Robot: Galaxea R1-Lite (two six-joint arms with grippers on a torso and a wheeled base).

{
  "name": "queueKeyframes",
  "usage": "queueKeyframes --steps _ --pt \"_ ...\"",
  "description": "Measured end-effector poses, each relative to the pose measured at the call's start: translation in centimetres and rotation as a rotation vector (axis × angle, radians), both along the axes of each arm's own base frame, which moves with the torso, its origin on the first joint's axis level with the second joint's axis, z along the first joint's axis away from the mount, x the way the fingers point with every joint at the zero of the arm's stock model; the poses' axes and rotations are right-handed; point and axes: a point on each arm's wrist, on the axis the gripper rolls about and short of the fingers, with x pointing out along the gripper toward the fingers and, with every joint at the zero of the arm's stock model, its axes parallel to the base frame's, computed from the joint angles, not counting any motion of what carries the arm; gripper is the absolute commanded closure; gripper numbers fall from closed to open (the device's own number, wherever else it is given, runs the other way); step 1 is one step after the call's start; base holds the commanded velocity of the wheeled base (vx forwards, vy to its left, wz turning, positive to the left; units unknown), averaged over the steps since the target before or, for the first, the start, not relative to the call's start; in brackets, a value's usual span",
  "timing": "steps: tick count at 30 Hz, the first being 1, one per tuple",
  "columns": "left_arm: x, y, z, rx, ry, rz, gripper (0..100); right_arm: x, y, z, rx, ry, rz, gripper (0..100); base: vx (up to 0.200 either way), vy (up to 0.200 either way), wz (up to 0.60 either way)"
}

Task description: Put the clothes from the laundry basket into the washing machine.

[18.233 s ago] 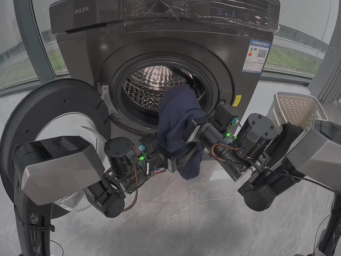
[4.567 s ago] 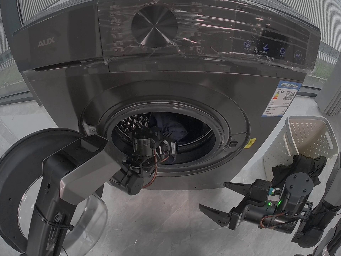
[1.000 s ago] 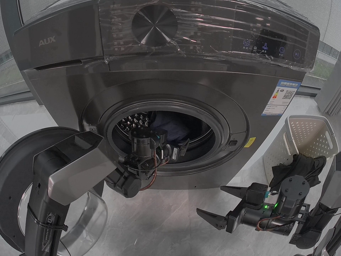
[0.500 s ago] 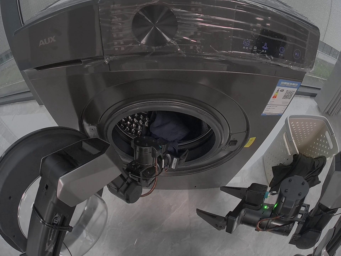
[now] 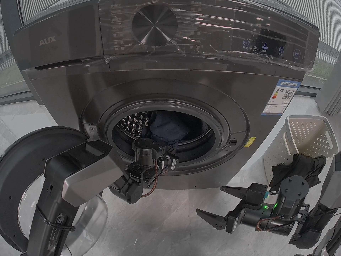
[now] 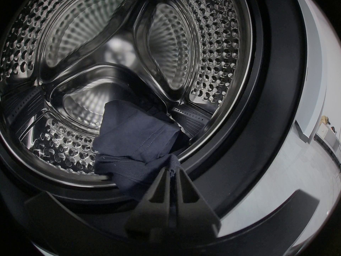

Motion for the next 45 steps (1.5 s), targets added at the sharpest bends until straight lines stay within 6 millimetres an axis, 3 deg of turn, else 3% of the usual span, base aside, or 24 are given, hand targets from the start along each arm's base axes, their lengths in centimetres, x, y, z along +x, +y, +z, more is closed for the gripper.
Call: queueKeyframes --steps 5,17,30,42,43,45 --pt "0.5 0.2 0.4 -0.011 -0.017 0.008 100 0.0 0.0 0.0 0.001 -0.001 0.000 0 0.000 0.000 0.00" --pt "3.2 0.2 4.2 -0.125 -0.162 0.050 100 0.0 0.1 0.1 0.003 -0.003 0.000 0 0.000 0.000 0.00" --pt "4.9 -0.8 3.6 -0.194 -0.152 0.053 100 0.0 0.1 -0.1 -0.002 0.001 0.003 0 0.000 0.000 0.00" --pt "7.0 -2.4 4.8 -0.262 -0.198 0.056 100 -0.1 0.2 -0.3 -0.009 0.011 0.003 0 0.000 0.000 0.00" --pt "7.1 -2.5 4.7 -0.263 -0.200 0.061 0 -0.1 0.2 -0.3 -0.009 0.012 0.003 0 0.000 0.000 0.00" --pt "7.3 -2.6 4.5 -0.263 -0.200 0.069 0 -0.1 0.2 -0.3 -0.009 0.012 0.002 0 0.000 0.000 0.00"
